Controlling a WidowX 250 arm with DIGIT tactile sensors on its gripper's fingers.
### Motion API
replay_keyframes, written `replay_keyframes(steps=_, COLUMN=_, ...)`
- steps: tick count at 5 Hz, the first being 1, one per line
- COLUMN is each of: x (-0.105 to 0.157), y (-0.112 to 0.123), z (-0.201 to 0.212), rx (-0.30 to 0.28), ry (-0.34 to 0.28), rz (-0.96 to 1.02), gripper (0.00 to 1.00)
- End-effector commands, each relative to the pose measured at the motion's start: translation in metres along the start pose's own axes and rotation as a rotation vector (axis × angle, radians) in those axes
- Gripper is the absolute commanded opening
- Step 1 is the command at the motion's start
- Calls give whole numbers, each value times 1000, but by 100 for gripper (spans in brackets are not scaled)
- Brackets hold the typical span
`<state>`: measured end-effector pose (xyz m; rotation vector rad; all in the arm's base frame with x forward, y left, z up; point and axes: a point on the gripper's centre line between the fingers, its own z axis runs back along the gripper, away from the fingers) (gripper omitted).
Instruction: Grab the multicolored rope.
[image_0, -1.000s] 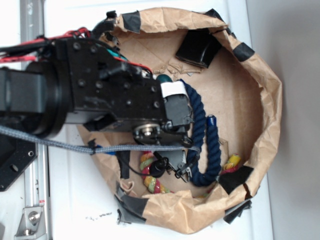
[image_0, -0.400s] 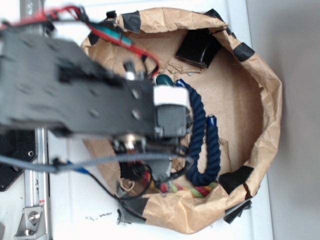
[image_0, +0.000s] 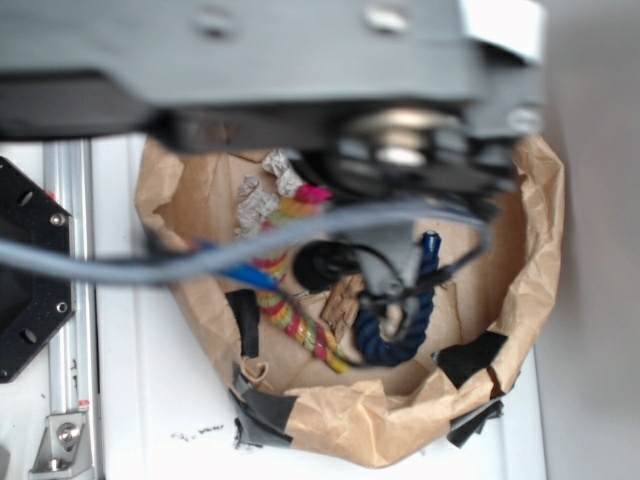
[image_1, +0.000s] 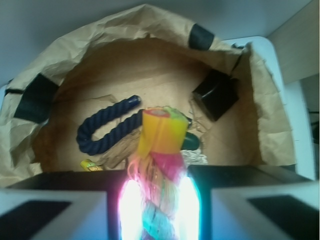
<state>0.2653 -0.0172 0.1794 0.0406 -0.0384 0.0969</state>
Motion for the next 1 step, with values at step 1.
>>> replay_keyframes(steps=1, x=-9, y=-16, z=7, rx=-22, ry=-104, rz=-15, gripper=0)
